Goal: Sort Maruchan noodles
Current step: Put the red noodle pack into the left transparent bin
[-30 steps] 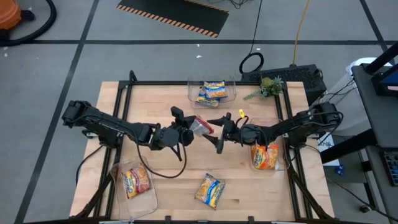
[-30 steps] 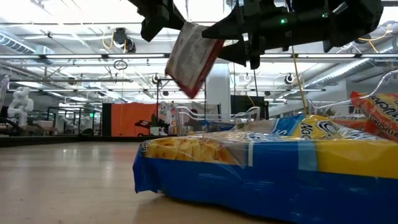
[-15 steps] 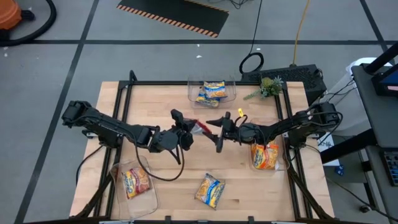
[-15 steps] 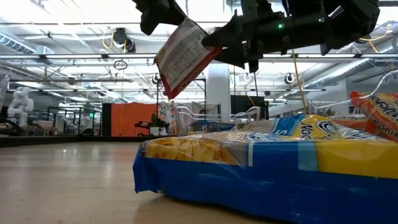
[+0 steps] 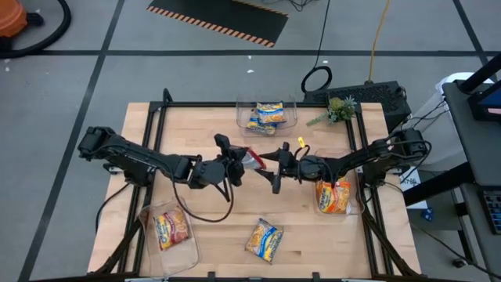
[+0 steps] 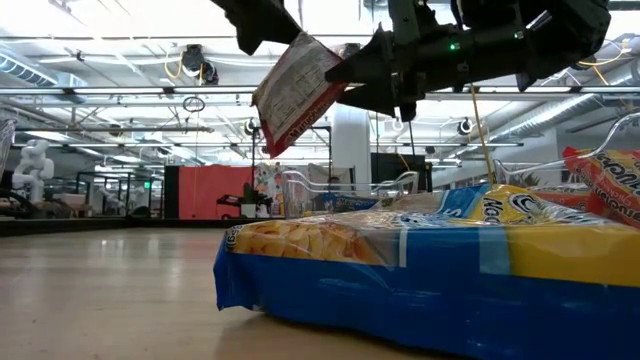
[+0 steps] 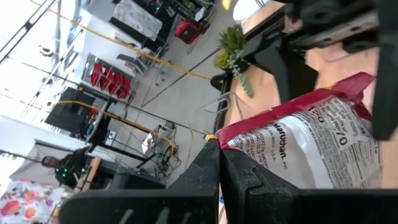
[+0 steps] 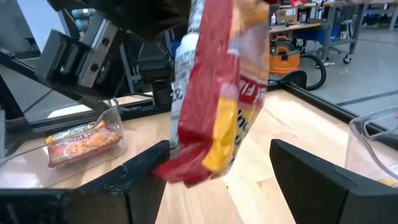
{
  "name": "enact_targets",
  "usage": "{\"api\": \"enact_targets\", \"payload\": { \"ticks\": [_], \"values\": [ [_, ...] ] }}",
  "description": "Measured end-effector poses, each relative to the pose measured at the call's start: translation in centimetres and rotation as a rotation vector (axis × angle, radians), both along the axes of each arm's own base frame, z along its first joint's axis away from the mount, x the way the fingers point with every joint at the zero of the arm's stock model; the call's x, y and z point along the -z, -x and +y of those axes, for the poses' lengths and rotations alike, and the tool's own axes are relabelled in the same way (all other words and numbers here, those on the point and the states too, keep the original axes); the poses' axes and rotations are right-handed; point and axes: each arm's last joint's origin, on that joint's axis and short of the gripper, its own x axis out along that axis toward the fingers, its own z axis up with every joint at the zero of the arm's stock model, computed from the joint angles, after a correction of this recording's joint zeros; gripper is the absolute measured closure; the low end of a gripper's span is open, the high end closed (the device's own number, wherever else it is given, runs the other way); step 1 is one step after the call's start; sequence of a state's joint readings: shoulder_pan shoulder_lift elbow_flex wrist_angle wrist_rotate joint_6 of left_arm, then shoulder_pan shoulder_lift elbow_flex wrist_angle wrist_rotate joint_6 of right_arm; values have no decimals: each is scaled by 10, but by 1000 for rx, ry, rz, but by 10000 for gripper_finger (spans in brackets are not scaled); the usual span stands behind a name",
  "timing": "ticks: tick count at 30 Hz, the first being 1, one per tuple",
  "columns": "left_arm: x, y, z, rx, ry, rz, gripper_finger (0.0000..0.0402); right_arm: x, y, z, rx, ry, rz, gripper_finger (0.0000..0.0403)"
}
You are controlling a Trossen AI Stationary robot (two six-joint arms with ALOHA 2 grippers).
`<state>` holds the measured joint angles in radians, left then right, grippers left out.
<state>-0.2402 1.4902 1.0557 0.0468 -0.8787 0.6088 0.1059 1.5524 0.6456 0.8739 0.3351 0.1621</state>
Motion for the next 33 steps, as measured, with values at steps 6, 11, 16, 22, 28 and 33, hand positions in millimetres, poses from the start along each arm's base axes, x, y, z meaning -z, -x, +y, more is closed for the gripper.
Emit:
{"api": "enact_targets", "payload": {
  "ticks": [6,11,16,22,28,33],
  "values": [
    [-3,-1,-1,26,21,-33,401,-2,0,-1,28,-29,-24,131],
    [-3,-2,-2,51,45,-43,401,-2,0,-1,28,-13,-23,157],
    [-3,-2,-2,56,53,-46,401,-3,0,-1,23,33,-26,203],
    [-3,-2,-2,53,63,-53,401,-4,0,-1,-6,95,-13,259],
    [-3,-2,-3,55,67,-56,401,-5,0,0,-9,118,-16,295],
    [-5,-2,-4,53,95,-95,387,-6,0,0,-10,125,-19,287]
  ]
}}
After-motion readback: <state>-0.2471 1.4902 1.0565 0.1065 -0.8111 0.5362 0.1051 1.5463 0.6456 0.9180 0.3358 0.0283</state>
